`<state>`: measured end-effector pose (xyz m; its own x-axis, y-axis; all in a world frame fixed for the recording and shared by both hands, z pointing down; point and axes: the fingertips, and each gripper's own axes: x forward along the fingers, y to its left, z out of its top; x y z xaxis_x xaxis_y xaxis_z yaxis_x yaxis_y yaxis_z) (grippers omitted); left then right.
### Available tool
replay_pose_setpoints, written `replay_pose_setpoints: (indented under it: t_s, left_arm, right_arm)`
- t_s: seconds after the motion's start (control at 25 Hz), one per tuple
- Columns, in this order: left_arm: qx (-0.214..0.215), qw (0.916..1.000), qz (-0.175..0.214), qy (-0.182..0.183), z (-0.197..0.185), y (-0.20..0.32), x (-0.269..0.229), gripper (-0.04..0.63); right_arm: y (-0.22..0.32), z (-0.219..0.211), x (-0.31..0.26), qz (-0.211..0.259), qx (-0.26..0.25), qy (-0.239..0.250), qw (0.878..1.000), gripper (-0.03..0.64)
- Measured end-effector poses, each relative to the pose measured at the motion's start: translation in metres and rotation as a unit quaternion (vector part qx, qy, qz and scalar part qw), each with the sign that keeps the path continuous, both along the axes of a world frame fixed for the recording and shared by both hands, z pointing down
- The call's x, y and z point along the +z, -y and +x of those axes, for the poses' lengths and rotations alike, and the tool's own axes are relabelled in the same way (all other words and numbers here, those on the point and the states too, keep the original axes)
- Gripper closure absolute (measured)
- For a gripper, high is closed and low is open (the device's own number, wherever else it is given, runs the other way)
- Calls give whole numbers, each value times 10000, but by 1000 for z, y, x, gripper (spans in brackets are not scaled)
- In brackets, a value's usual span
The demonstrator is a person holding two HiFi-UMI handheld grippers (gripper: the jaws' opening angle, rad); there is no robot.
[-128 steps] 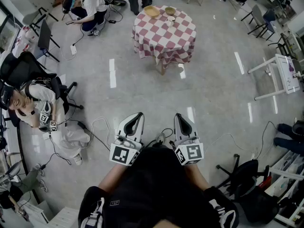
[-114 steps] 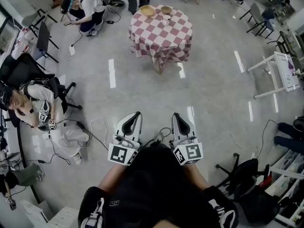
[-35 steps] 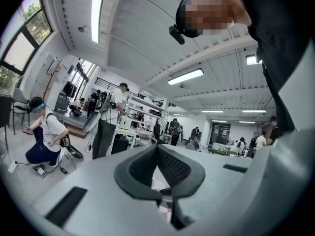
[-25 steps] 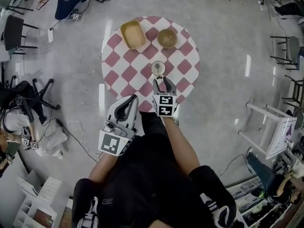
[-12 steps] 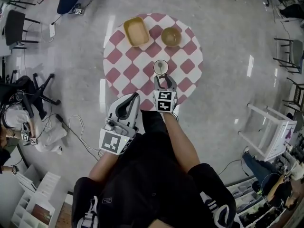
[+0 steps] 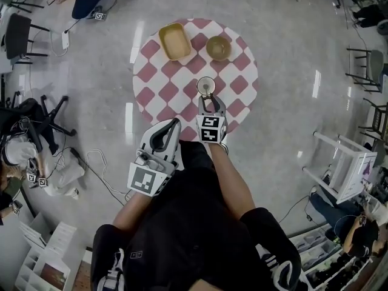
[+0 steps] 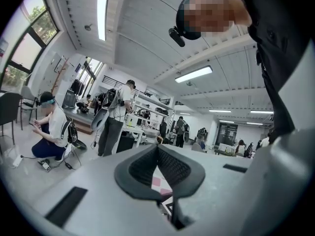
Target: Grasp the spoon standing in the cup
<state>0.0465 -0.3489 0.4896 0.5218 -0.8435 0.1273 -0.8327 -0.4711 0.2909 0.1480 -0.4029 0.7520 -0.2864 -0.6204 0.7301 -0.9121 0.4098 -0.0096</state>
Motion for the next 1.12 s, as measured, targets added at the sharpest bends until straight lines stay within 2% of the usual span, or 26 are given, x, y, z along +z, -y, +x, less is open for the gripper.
replay_pose_setpoints:
  t_s: [0.28,0.6,0.76,0.92,1.12]
  left_arm:
    - [142,9998,129,-102,-10,-17,-9,586]
    - [256,9985,452,-182,-42,-63,-31,586]
    - [312,9963,762,-251,-70,-100,-48,586]
    - [453,9958,787,-136,-98,-149,-52,586]
    - [592,9941,892,-174,-128,-201,-58,586]
  right_arm:
    - [-5,-3,-28,426,171,181,9988,459]
    - [-37,-12,-81,897,522,359,9940,460]
    - [-72,-26,-115,1135,745,587,9890,460]
    - [-129,-47,-141,1270,978,807,9838,460]
    - [-203,-73,-173,1417,1117,948,9790,460]
